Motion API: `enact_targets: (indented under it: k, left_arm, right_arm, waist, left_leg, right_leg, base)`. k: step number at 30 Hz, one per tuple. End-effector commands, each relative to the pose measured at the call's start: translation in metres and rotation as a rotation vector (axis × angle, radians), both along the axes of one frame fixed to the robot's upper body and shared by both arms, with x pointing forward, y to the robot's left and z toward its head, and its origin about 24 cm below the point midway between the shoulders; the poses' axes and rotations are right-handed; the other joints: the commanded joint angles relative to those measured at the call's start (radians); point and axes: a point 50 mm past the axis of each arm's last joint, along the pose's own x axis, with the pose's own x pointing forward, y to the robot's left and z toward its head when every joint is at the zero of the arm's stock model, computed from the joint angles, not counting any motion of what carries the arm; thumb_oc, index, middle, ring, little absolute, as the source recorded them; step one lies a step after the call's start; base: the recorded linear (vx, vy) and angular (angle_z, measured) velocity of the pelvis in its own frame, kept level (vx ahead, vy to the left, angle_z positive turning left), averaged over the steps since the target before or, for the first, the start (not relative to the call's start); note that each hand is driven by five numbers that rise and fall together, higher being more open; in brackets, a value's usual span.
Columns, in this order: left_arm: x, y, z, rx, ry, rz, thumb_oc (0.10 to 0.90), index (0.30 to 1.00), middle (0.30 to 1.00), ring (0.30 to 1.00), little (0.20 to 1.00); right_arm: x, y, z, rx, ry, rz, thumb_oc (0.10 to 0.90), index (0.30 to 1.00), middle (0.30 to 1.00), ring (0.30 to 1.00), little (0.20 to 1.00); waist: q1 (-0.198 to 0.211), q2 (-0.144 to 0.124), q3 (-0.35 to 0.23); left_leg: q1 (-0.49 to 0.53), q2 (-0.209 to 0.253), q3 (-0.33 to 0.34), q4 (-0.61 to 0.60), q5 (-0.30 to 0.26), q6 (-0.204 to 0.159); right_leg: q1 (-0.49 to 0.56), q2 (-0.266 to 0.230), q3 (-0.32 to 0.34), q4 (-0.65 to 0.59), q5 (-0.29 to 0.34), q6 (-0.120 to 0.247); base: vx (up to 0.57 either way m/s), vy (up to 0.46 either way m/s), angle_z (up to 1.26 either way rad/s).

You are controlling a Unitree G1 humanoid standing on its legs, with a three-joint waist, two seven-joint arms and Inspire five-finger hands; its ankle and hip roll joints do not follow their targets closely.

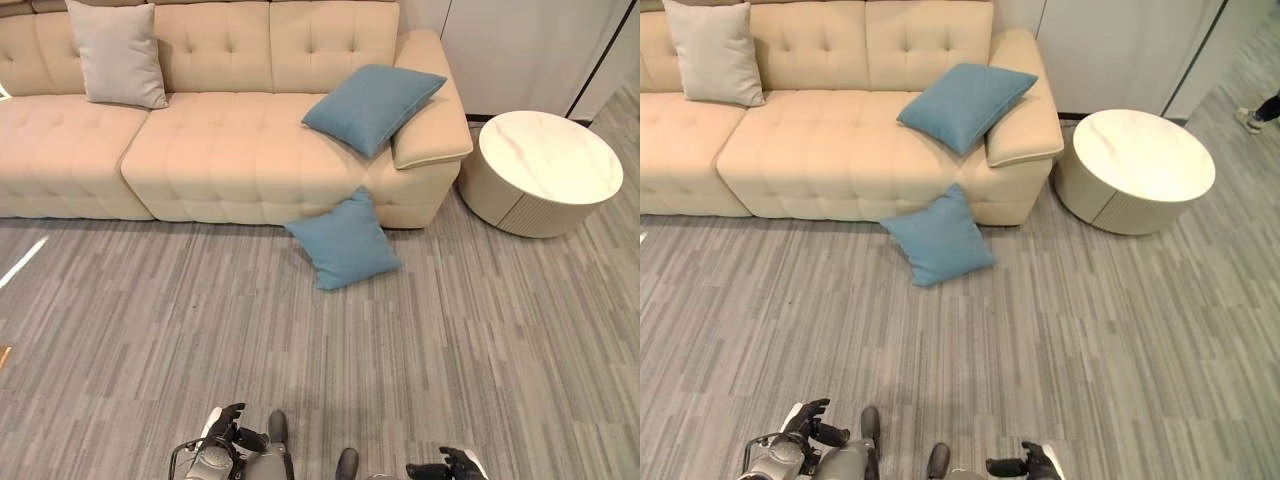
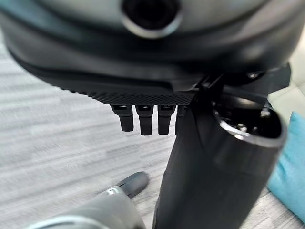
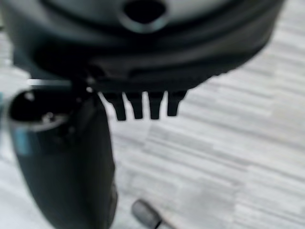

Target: Pick up all the scattered cushions and arrange them neatly on the sofa.

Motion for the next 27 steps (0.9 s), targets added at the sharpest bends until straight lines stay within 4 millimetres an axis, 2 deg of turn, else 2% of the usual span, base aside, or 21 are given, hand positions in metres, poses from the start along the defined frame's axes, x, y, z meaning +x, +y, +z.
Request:
enact_targets:
  k: [1,5,7,8,9,10,11,12,13,15,16,17,18,20,21,24,27]
  left_arm:
    - [-0.025,0.006,-0.009,0.024,0.099,-0.002,0.8,0.9,0.9,0.9,0.9]
    - [-0.032,0.011,-0.011,0.033,0.121,0.016,0.8,0.9,0.9,0.9,0.9]
    - [-0.032,0.015,-0.01,0.045,0.117,0.017,0.8,0.9,0.9,0.9,0.9]
    - [-0.029,0.018,-0.008,0.056,0.096,0.029,0.8,0.9,0.9,0.9,0.9]
    - [-0.026,0.02,-0.006,0.063,0.086,0.026,0.8,0.9,0.9,0.9,0.9]
    - [-0.026,0.02,-0.006,0.063,0.086,0.026,0.8,0.9,0.9,0.9,0.9]
    - [-0.022,0.022,-0.004,0.071,0.074,0.022,0.8,0.9,0.9,0.9,0.9]
    - [-0.019,0.022,-0.003,0.075,0.063,0.018,0.8,0.9,0.9,0.9,0.9]
    - [-0.016,0.024,-0.001,0.084,0.048,0.019,0.8,0.9,0.9,0.9,0.9]
    - [-0.015,0.025,-0.001,0.086,0.047,0.023,0.8,0.9,0.9,0.9,0.9]
    - [-0.015,0.025,0.0,0.087,0.046,0.021,0.8,0.9,0.9,0.9,0.9]
    - [-0.015,0.025,-0.001,0.087,0.046,0.021,0.8,0.9,0.9,0.9,0.9]
    - [-0.016,0.025,-0.001,0.086,0.052,0.015,0.8,0.9,0.9,0.9,0.9]
    - [-0.017,0.025,-0.002,0.088,0.057,0.013,0.8,0.9,0.9,0.9,0.9]
    - [-0.019,0.025,-0.003,0.09,0.067,0.006,0.8,0.9,0.9,0.9,0.9]
    - [-0.018,0.022,-0.003,0.084,0.069,-0.006,0.8,0.9,0.9,0.9,0.9]
    - [-0.024,0.016,-0.007,0.072,0.087,-0.007,0.8,0.9,0.9,0.9,0.9]
  right_arm:
    - [-0.003,-0.013,0.003,-0.052,-0.019,-0.002,0.8,0.9,0.9,0.9,0.9]
    - [-0.003,-0.008,0.002,-0.04,-0.025,-0.01,0.8,0.9,0.9,0.9,0.9]
    - [0.003,-0.006,0.003,-0.049,-0.041,0.015,0.8,0.9,0.9,0.9,0.9]
    - [0.011,-0.003,0.005,-0.056,-0.064,0.039,0.8,0.9,0.9,0.9,0.9]
    - [0.015,-0.002,0.007,-0.058,-0.077,0.05,0.8,0.9,0.9,0.9,0.9]
    - [0.015,-0.002,0.007,-0.058,-0.078,0.05,0.8,0.9,0.9,0.9,0.9]
    - [0.02,-0.002,0.008,-0.063,-0.092,0.059,0.8,0.9,0.9,0.9,0.9]
    - [0.025,-0.001,0.01,-0.065,-0.106,0.064,0.8,0.9,0.9,0.9,0.9]
    - [0.03,0.0,0.012,-0.07,-0.131,0.074,0.8,0.9,0.9,0.9,0.9]
    - [0.032,0.0,0.013,-0.075,-0.137,0.076,0.8,0.9,0.9,0.9,0.9]
    - [0.034,-0.001,0.014,-0.086,-0.135,0.09,0.8,0.9,0.9,0.9,0.9]
    - [0.034,-0.001,0.014,-0.086,-0.135,0.09,0.8,0.9,0.9,0.9,0.9]
    - [0.034,-0.004,0.014,-0.101,-0.125,0.105,0.8,0.9,0.9,0.9,0.9]
    - [0.034,-0.006,0.015,-0.107,-0.123,0.107,0.8,0.9,0.9,0.9,0.9]
    - [0.032,-0.007,0.014,-0.112,-0.111,0.117,0.8,0.9,0.9,0.9,0.9]
    - [0.028,-0.009,0.013,-0.115,-0.096,0.117,0.8,0.9,0.9,0.9,0.9]
    - [0.018,-0.01,0.01,-0.114,-0.067,0.112,0.8,0.9,0.9,0.9,0.9]
  waist:
    - [0.033,-0.009,-0.032]
    - [0.043,-0.025,-0.05]
    - [0.052,-0.034,-0.056]
    - [0.06,-0.033,-0.054]
    - [0.056,-0.034,-0.042]
    - [0.056,-0.033,-0.045]
    - [0.046,-0.03,-0.031]
    - [0.037,-0.021,-0.019]
    - [0.028,-0.002,-0.01]
    - [0.025,0.002,-0.008]
    - [0.022,0.007,-0.01]
    - [0.021,0.008,-0.008]
    - [0.012,0.002,-0.005]
    - [0.008,0.0,0.0]
    - [-0.004,-0.008,0.001]
    - [-0.014,-0.006,0.002]
    - [-0.018,0.001,-0.016]
  left_leg:
    - [0.028,-0.035,-0.019,0.114,-0.107,0.053]
    - [0.05,-0.04,-0.004,0.114,-0.134,0.076]
    - [0.072,-0.039,0.017,0.11,-0.16,0.095]
    - [0.107,-0.039,0.034,0.093,-0.18,0.117]
    - [0.132,-0.042,0.038,0.086,-0.187,0.127]
    - [0.13,-0.041,0.038,0.084,-0.185,0.127]
    - [0.147,-0.04,0.039,0.078,-0.189,0.137]
    - [0.156,-0.034,0.035,0.075,-0.192,0.144]
    - [0.192,-0.028,0.037,0.05,-0.202,0.152]
    - [0.217,-0.027,0.037,0.029,-0.206,0.152]
    - [0.252,-0.03,0.032,-0.001,-0.212,0.15]
    - [0.256,-0.03,0.031,-0.003,-0.212,0.15]
    - [0.298,-0.043,0.019,-0.032,-0.223,0.146]
    - [0.316,-0.049,0.012,-0.038,-0.228,0.143]
    - [0.347,-0.065,-0.008,-0.053,-0.24,0.137]
    - [0.377,-0.067,-0.029,-0.055,-0.258,0.131]
    - [0.407,-0.062,-0.044,-0.05,-0.285,0.123]
  right_leg:
    - [0.041,-0.03,0.144,0.031,-0.083,0.1]
    - [0.041,-0.057,0.163,0.069,-0.095,0.124]
    - [0.019,-0.082,0.172,0.134,-0.087,0.147]
    - [-0.03,-0.11,0.159,0.238,-0.06,0.183]
    - [-0.064,-0.122,0.163,0.31,-0.026,0.2]
    - [-0.067,-0.121,0.163,0.308,-0.024,0.199]
    - [-0.106,-0.129,0.161,0.385,0.01,0.211]
    - [-0.141,-0.134,0.156,0.447,0.028,0.216]
    - [-0.199,-0.157,0.118,0.51,0.038,0.213]
    - [-0.215,-0.17,0.094,0.501,0.033,0.205]
    - [-0.232,-0.177,0.054,0.427,0.017,0.192]
    - [-0.228,-0.176,0.052,0.425,0.016,0.192]
    - [-0.262,-0.158,0.038,0.317,0.025,0.185]
    - [-0.261,-0.149,0.038,0.268,0.039,0.187]
    - [-0.296,-0.127,0.044,0.188,0.075,0.195]
    - [-0.287,-0.118,0.052,0.166,0.081,0.199]
    - [-0.257,-0.1,0.069,0.167,0.07,0.171]
  base:
    - [0.22,0.128,-0.54]
    - [0.2,0.147,-0.7]
    - [0.18,0.179,-0.28]
    - [0.21,0.244,-0.32]
    - [0.15,0.179,-0.48]
    - [0.08,0.122,-0.41]
    - [0.04,0.104,-0.28]
    - [0.13,0.212,0.05]
    - [0.1,0.153,0.17]
    - [0.19,0.082,0.06]
    - [0.22,0.033,-0.02]
    - [0.35,-0.023,-0.07]
    - [0.26,-0.043,-0.07]
    - [0.25,-0.044,-0.03]
    - [0.26,-0.056,0.16]
    - [0.23,-0.069,0.27]
    - [0.22,-0.098,0.44]
